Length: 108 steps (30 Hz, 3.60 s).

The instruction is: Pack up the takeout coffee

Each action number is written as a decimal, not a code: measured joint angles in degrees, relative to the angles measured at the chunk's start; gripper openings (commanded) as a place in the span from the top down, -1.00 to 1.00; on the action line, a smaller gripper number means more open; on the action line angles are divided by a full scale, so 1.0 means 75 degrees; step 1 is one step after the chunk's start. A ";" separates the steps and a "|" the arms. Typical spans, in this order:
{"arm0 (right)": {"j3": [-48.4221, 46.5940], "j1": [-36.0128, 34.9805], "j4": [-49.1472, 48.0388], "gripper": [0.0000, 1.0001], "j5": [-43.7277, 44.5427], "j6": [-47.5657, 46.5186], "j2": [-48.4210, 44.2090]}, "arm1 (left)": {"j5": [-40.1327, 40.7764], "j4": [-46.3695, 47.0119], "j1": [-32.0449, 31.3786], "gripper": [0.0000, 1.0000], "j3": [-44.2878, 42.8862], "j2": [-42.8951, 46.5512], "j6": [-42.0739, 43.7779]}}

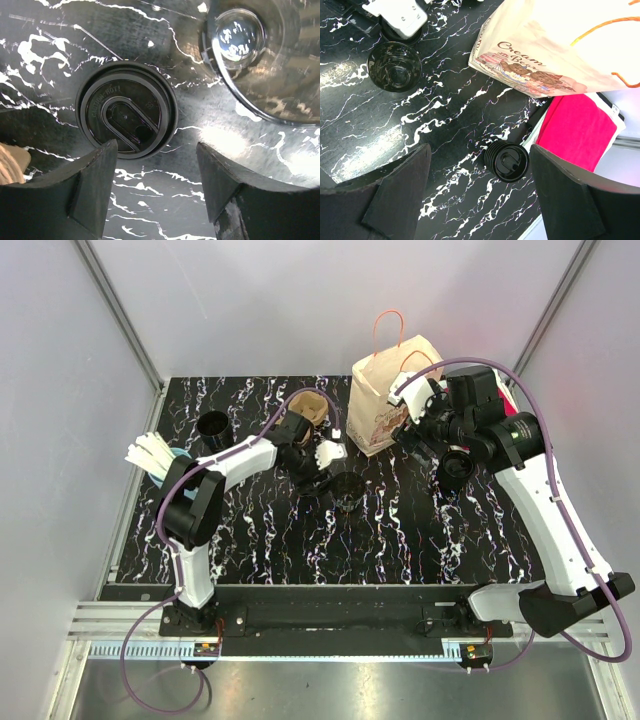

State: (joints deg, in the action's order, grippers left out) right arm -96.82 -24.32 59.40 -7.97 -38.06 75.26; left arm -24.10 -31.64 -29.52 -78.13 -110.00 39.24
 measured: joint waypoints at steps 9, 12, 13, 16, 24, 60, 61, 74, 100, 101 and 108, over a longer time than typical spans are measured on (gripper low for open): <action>0.0000 0.0000 0.0003 -0.70 -0.0003 0.0003 0.0000 | -0.0020 -0.0175 -0.0009 -0.26 0.0122 0.0000 0.1428; 0.0000 0.0000 0.0003 -0.70 0.0000 0.0000 0.0000 | -0.0012 -0.0289 -0.0009 -0.21 0.0119 0.0000 0.1684; 0.0000 0.0000 0.0003 -0.70 -0.0003 0.0003 0.0000 | -0.0012 -0.0329 -0.0009 -0.20 0.0117 0.0000 0.1757; 0.0000 0.0000 0.0003 -0.70 -0.0003 0.0003 0.0000 | -0.0015 -0.0408 -0.0009 -0.18 0.0114 -0.0006 0.1912; 0.0006 0.0000 0.0003 -0.69 -0.0003 0.0003 0.0000 | -0.0020 -0.0714 -0.0009 -0.11 -0.0309 -0.0347 0.2098; 0.0012 0.0000 0.0035 -0.68 -0.0015 0.0003 0.0000 | -0.0411 -0.1676 -0.0009 -0.19 -0.0863 -0.0198 0.2640; 0.0012 0.0000 0.0038 -0.68 -0.0015 0.0003 0.0000 | -0.0446 -0.1679 0.0003 -0.20 -0.0863 -0.0122 0.2748; 0.0012 0.0000 0.0041 -0.69 -0.0015 0.0003 0.0000 | -0.0726 -0.2311 0.0000 -0.23 -0.0997 -0.0157 0.4581; 0.0012 0.0000 0.0050 -0.69 -0.0029 0.0003 0.0000 | -0.0297 -0.2518 -0.0315 0.15 -0.1274 -0.0909 0.4820; 0.0012 0.0000 0.0050 -0.69 -0.0029 0.0003 0.0000 | -0.0286 -0.2521 -0.0315 0.20 -0.1274 -0.0918 0.4809; 0.0012 0.0000 0.0052 -0.69 -0.0029 0.0003 0.0000 | -0.0219 -0.2518 -0.0315 0.54 -0.1274 -0.0950 0.4698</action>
State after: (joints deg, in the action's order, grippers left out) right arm -96.73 -24.32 59.79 -8.19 -38.04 75.26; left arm -25.74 -50.52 -31.88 -87.68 -117.12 74.48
